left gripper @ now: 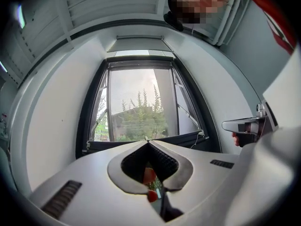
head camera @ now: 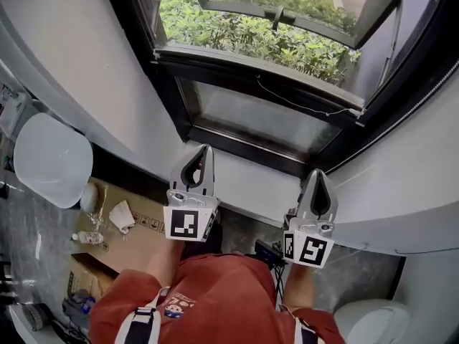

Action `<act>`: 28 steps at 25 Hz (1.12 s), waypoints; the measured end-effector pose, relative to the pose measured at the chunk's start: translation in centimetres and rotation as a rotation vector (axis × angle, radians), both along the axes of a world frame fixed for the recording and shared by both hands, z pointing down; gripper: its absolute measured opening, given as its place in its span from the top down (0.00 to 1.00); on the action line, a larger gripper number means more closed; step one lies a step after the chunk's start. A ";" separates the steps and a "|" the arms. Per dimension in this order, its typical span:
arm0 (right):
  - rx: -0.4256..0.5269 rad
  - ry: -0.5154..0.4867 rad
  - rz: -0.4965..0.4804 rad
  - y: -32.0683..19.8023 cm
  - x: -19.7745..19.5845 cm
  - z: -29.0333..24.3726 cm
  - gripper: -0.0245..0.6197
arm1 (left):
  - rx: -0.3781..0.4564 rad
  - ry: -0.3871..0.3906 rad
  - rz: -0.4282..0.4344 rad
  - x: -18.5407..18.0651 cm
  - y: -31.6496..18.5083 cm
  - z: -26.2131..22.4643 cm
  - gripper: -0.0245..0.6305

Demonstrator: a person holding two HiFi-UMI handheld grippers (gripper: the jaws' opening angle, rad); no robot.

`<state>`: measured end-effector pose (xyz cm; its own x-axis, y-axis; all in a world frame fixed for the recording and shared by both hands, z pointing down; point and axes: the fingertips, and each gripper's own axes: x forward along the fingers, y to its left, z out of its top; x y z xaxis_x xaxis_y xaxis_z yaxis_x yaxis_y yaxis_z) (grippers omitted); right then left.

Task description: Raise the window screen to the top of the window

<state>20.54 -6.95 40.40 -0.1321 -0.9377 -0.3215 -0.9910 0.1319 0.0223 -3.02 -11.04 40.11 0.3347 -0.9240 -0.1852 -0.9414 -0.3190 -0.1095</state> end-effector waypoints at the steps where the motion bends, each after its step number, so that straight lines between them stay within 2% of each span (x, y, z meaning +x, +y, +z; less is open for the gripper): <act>1: -0.004 0.016 0.010 -0.8 -0.6 0.1 0.95 | 0.005 0.003 0.006 -0.6 -0.9 -0.1 0.95; 9: -0.019 0.091 0.093 -6.7 -5.3 -1.0 0.95 | -0.024 0.039 0.078 -4.6 -8.4 0.8 0.95; 17: -0.035 0.154 0.186 -10.5 -7.6 -2.6 0.95 | -0.041 0.036 0.176 -5.9 -14.2 0.5 0.95; 21: -0.044 0.176 0.208 -11.7 -7.3 -3.0 0.95 | -0.044 0.050 0.204 -5.4 -15.5 0.3 0.95; 25: -0.022 0.175 0.213 -12.4 -5.5 -3.6 0.95 | -0.065 -0.009 0.196 -3.8 -16.6 0.9 0.95; 28: -0.007 0.184 0.218 -12.4 -3.9 -4.1 0.95 | -0.038 -0.016 0.167 -2.9 -17.4 0.4 0.95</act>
